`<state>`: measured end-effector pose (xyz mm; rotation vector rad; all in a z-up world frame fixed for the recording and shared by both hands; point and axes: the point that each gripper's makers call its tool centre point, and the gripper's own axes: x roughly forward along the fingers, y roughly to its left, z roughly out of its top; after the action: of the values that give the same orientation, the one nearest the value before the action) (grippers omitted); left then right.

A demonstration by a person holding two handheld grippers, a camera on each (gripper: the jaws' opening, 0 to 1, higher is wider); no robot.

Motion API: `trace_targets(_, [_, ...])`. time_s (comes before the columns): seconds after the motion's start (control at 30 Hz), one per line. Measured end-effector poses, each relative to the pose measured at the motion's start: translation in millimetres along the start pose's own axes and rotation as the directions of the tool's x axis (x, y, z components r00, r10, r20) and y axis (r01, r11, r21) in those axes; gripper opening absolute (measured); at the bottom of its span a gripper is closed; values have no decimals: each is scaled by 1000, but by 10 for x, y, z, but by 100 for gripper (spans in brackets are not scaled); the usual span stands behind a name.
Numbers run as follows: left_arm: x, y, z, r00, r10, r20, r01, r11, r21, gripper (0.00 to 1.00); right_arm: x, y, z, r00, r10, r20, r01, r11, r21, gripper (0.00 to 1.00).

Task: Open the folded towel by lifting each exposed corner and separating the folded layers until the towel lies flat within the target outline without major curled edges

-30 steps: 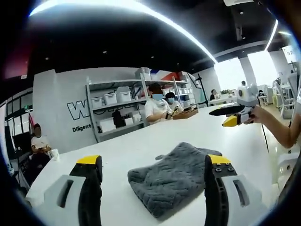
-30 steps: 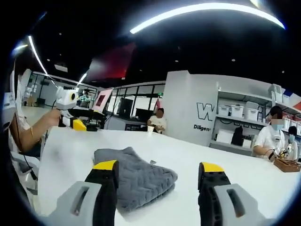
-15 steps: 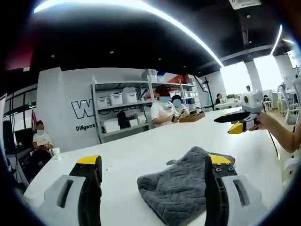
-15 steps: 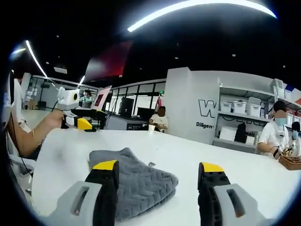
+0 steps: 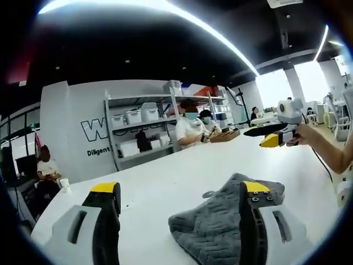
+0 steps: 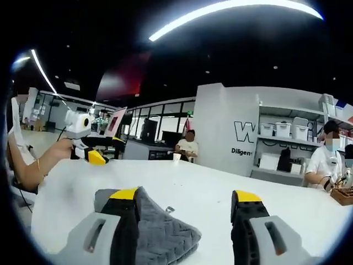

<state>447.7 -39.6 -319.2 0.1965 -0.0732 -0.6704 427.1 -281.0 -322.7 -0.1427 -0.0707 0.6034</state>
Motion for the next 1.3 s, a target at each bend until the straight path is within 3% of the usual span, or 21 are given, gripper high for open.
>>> trace_targets(0.03, [-1,18,11,1000,14,7,-14,1000,-2,88,12,-3,-9,1000,-1,-2,1,1000,1,64])
trace_targets(0.07, [-1,51,89,998,38,54,-40,999,36,88,45,-3,-40,1000,-6,-13,6,1000,8,64])
trace_targets(0.2, [33,55,100,998,18,64,-18,1000,4,86,118,20,-55,1000,3,-10,-3,1000,15,64])
trace_targets(0.47, [171,126,-103,999,3,33,-1,999,-42,87,235,-5,-197,999,-3,-43,2,999,-37,63])
trace_targets(0.67, [254,101,-387,1000,0,-26,-3,994,-111,90,280,1,-400,997,9,-83,-10,1000,-7,58])
trace_targets(0.83, [294,130,-455,1000,16,-12,-17,990,-139,89,297,-14,-585,993,-3,-120,7,1000,29,55])
trace_targets(1.1, [373,130,-644,999,10,-39,-15,990,-140,85,321,-50,-709,990,-23,-141,29,999,39,53])
trace_targets(1.3, [418,218,-720,999,45,-16,-47,989,-142,86,337,-72,-824,986,-35,-164,43,998,45,51])
